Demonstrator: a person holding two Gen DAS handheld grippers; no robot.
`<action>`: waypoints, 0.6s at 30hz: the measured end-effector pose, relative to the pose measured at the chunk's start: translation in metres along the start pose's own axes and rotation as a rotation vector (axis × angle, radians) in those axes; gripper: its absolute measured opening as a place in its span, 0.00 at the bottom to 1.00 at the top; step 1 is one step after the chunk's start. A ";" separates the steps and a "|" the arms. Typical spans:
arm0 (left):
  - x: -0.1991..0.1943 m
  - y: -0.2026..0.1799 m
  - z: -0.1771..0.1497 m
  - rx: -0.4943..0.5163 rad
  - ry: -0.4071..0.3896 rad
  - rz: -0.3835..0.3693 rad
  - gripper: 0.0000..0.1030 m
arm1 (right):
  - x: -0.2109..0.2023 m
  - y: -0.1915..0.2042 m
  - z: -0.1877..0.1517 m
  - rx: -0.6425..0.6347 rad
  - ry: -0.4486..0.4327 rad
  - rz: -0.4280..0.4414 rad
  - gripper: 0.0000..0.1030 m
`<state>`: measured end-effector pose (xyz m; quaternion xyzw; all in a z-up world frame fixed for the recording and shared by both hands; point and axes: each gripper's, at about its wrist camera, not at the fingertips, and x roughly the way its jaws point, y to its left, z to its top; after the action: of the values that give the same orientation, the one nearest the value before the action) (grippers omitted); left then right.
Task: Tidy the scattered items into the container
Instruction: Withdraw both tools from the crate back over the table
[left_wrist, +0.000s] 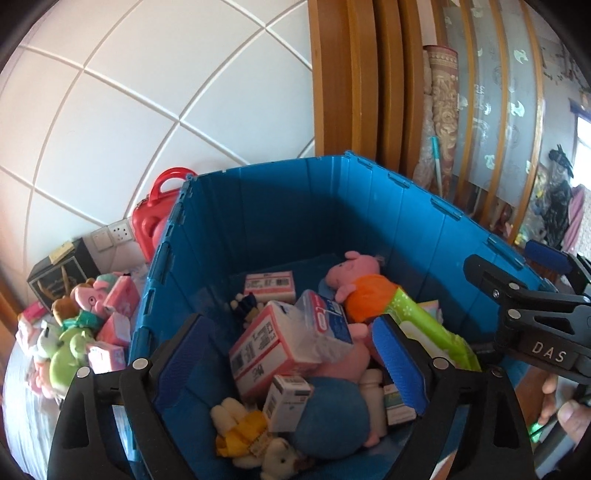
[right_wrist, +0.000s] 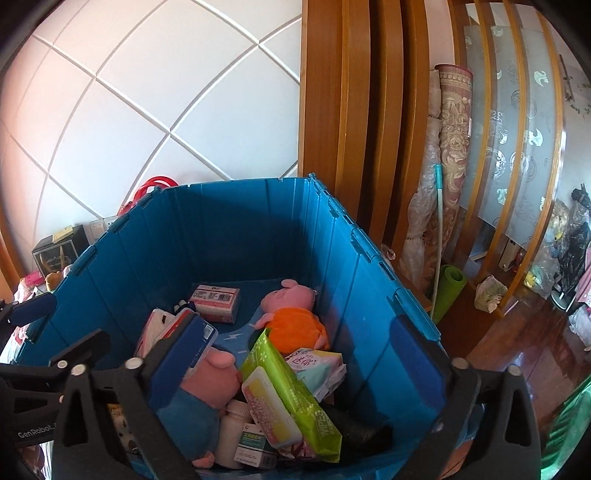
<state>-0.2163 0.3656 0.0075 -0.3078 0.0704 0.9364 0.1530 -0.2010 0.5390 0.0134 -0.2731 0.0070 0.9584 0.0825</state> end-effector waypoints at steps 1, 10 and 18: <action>-0.004 0.002 -0.001 -0.002 -0.013 0.002 0.98 | -0.001 0.001 -0.001 0.004 -0.002 -0.002 1.00; -0.033 0.026 -0.008 -0.015 -0.052 0.019 1.00 | -0.017 0.015 -0.004 0.034 -0.010 -0.012 1.00; -0.056 0.055 -0.021 -0.027 -0.064 0.010 1.00 | -0.035 0.052 -0.009 0.018 -0.029 0.019 1.00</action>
<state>-0.1805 0.2956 0.0263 -0.2793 0.0542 0.9475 0.1462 -0.1755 0.4814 0.0231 -0.2583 0.0168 0.9629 0.0759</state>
